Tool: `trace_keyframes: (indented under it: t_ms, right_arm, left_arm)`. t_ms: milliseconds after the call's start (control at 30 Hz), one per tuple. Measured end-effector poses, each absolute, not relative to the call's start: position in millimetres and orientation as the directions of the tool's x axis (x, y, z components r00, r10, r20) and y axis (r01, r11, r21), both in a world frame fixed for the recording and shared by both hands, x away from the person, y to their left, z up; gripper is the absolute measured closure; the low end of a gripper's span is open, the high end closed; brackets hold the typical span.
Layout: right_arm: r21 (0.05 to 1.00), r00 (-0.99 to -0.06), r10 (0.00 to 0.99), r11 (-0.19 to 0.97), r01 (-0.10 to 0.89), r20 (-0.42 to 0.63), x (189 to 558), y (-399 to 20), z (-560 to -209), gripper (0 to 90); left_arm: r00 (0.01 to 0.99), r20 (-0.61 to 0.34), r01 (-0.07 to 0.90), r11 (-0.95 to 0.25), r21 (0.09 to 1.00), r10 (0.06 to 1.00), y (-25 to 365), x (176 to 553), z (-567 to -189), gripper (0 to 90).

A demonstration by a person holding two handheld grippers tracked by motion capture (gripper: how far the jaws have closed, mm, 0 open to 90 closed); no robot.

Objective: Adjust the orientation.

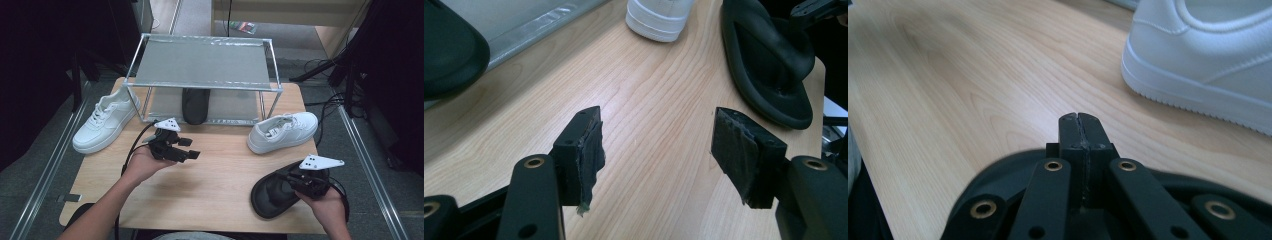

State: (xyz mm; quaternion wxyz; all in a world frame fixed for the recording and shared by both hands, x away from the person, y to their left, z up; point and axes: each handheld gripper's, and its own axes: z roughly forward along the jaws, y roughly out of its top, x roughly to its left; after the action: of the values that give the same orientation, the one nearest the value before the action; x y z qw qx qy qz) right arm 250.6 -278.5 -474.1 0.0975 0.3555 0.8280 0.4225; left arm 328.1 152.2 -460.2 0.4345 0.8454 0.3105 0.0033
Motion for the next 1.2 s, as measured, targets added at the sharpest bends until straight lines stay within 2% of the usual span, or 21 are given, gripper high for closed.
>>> trace_keyframes:
  t_ms: [167, 433, 1200]
  right_arm:
    - [0.75, -0.723, 0.678, 0.41, 0.52, 0.13, 245, -291, -475, 90.0]
    - [0.683, -0.712, 0.688, 0.454, 0.572, 0.139, 249, -293, -485, 90.0]
    - [0.707, -0.727, 0.661, 0.424, 0.566, 0.186, 298, -253, -489, 90.0]
  left_arm:
    - [0.802, -0.303, 0.539, -0.405, 0.738, 0.515, 153, 331, -460, 37.9]
    - [0.794, -0.295, 0.541, -0.394, 0.743, 0.531, 159, 332, -459, 38.2]
    - [0.78, -0.276, 0.548, -0.401, 0.734, 0.561, 174, 316, -464, 38.2]
